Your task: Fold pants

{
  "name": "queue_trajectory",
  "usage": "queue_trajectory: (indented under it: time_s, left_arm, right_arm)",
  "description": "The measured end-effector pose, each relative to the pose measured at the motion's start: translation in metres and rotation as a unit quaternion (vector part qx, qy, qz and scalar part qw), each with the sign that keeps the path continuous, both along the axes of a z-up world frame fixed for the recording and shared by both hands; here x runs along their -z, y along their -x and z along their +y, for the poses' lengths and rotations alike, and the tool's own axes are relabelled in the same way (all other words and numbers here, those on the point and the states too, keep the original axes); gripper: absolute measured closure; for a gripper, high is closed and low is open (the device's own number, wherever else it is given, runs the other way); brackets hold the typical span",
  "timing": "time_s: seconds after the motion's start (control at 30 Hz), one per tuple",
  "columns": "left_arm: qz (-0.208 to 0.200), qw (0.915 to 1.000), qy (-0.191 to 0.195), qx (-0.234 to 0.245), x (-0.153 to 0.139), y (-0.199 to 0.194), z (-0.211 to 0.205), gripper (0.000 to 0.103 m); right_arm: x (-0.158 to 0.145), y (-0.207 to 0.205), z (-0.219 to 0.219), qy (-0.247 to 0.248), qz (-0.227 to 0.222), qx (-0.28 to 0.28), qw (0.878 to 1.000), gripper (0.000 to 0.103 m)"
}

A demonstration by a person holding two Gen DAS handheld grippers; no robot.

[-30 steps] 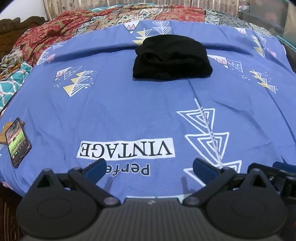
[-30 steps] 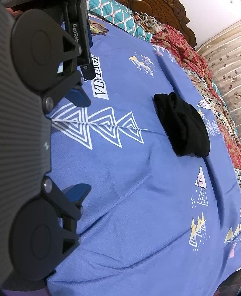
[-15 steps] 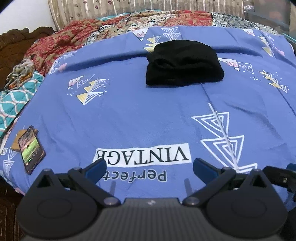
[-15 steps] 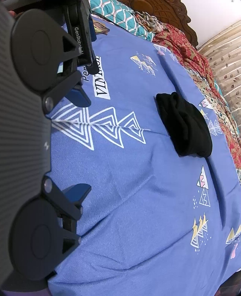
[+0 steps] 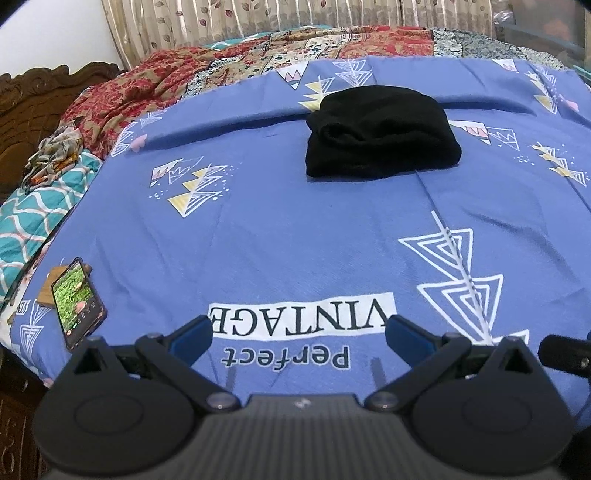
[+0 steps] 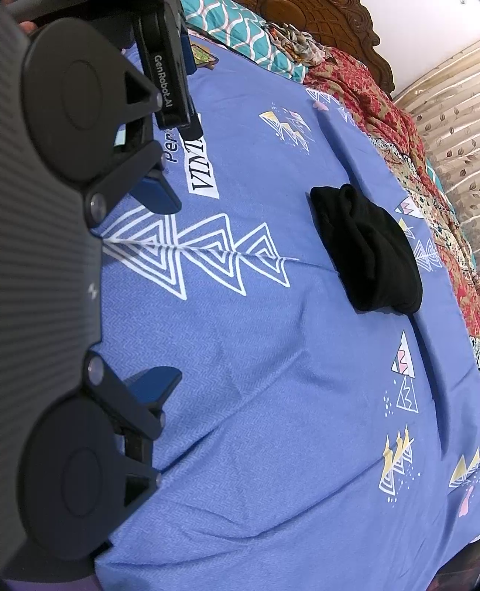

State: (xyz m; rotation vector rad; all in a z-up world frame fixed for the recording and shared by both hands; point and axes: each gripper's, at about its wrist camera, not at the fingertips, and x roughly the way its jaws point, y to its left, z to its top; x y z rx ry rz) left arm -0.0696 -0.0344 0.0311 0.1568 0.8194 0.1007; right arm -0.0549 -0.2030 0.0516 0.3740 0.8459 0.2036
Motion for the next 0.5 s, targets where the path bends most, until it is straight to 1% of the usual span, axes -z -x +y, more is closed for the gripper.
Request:
queue_trajectory:
  time_s: [0.13, 0.27, 0.4, 0.5]
  left_arm:
    - [0.007, 1.0, 0.004, 0.001, 0.002, 0.001, 0.0, 0.0]
    - [0.024, 0.9996, 0.011, 0.007, 0.006, 0.0, -0.001, 0.0]
    - [0.051, 0.9984, 0.023, 0.004, 0.013, -0.003, 0.001, 0.0]
    - [0.08, 0.9962, 0.033, -0.003, 0.02, -0.006, 0.002, 0.0]
  right_arm:
    - [-0.002, 0.0, -0.003, 0.001, -0.002, -0.001, 1.0, 0.012]
    - [-0.003, 0.001, -0.004, 0.003, -0.003, -0.001, 1.0, 0.012]
    - [-0.003, 0.001, -0.005, 0.006, -0.004, 0.004, 1.0, 0.012]
    - [-0.002, 0.001, -0.005, 0.006, -0.001, 0.008, 1.0, 0.012]
